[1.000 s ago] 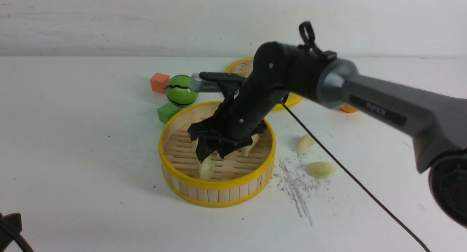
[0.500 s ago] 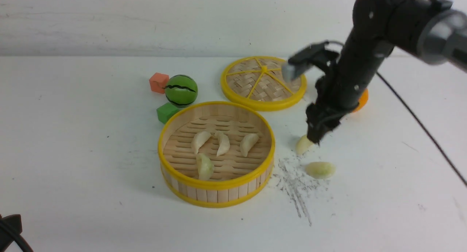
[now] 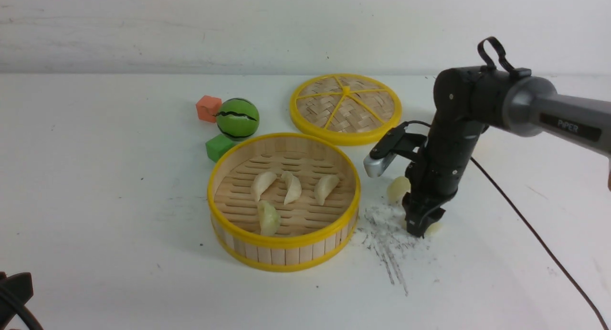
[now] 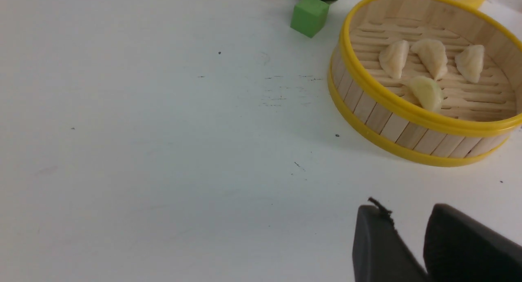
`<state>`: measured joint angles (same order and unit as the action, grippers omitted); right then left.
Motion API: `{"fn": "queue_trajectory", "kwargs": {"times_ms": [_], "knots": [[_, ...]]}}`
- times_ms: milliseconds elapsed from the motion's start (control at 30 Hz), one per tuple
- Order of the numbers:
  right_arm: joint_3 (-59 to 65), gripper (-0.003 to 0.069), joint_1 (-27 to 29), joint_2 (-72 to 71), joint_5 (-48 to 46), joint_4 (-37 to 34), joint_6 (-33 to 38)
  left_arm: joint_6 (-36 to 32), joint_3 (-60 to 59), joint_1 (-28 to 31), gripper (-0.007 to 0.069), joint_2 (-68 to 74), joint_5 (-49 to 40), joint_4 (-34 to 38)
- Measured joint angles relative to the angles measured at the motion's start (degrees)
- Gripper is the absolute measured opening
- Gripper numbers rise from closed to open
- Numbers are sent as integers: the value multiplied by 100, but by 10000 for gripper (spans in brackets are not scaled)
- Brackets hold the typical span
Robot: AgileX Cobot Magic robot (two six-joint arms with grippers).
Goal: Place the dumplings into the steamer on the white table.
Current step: 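Place the dumpling in the bamboo steamer basket with the right gripper, then reach for and grasp a dumpling lying on the table beside the steamer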
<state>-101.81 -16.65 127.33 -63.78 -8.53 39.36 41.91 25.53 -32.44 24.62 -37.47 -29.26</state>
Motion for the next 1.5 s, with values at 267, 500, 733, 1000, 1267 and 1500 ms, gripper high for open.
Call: {"fn": "queue_trajectory", "kwargs": {"times_ms": [267,500,733,1000,1267,1500], "knots": [[-355,247,0,-390,-545,-159,-965,0,0,0,181,0,0,0],[-1124,247,-135,-739,-545,-1835,-2740,0,0,0,183,0,0,0],[-937,247,-986,-266,171,-2445,-2965,0,0,0,184,0,0,18],[-915,262,-1323,331,808,-2148,-3566,0,0,0,184,0,-125,22],[-915,469,-1306,268,892,-2064,-3860,0,0,0,185,0,-166,22],[-1183,524,-854,-402,826,-1517,-3984,0,0,0,192,0,-180,22]]}}
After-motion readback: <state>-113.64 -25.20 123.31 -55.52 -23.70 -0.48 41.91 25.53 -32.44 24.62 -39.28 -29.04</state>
